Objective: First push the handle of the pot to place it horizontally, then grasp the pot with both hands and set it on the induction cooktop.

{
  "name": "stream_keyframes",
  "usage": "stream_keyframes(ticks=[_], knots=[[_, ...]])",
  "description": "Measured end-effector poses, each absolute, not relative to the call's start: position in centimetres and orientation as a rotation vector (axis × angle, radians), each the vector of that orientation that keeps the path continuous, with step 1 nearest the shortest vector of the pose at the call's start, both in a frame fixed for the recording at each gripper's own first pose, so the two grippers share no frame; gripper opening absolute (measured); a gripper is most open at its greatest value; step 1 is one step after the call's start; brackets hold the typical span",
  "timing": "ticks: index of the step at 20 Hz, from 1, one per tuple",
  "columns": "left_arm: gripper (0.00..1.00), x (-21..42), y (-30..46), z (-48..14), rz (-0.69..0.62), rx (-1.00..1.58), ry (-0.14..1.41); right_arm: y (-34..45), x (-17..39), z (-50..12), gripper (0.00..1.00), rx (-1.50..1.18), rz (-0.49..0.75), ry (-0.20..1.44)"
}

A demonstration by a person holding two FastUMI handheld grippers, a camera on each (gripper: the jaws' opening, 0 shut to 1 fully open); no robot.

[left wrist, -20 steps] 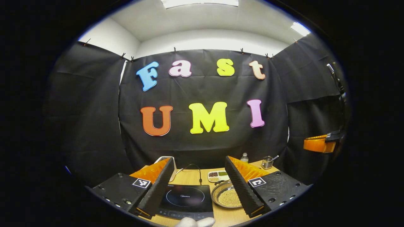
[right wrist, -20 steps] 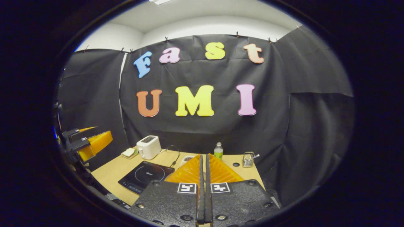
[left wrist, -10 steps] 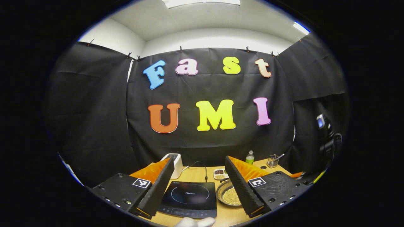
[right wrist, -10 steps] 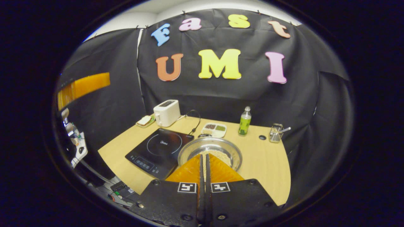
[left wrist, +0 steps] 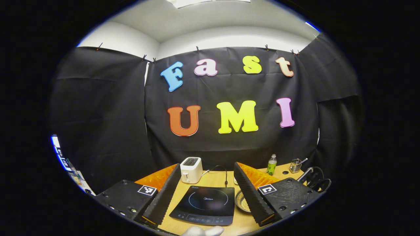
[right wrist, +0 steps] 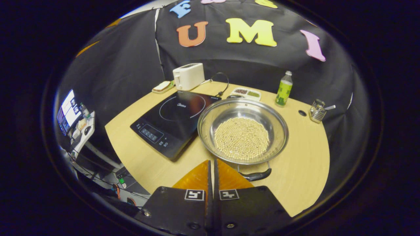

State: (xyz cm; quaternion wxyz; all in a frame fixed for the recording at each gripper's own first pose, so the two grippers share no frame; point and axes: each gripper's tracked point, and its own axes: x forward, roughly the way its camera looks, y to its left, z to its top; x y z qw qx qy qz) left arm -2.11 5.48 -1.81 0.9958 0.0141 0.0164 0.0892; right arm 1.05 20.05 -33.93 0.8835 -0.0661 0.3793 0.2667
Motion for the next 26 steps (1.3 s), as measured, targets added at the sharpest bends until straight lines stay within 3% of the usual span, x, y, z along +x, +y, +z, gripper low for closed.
stream_keyframes(ticks=[10,26], knots=[[0.96,-1.3,5.8,-3.3,0.208,0.024,0.085,17.5,3.0,-38.4,0.01,-0.076,0.486,0.922],[0.96,0.9,4.6,-3.7,0.188,0.019,0.091,14.2,3.9,-38.6,0.04,-0.007,0.428,0.947]])
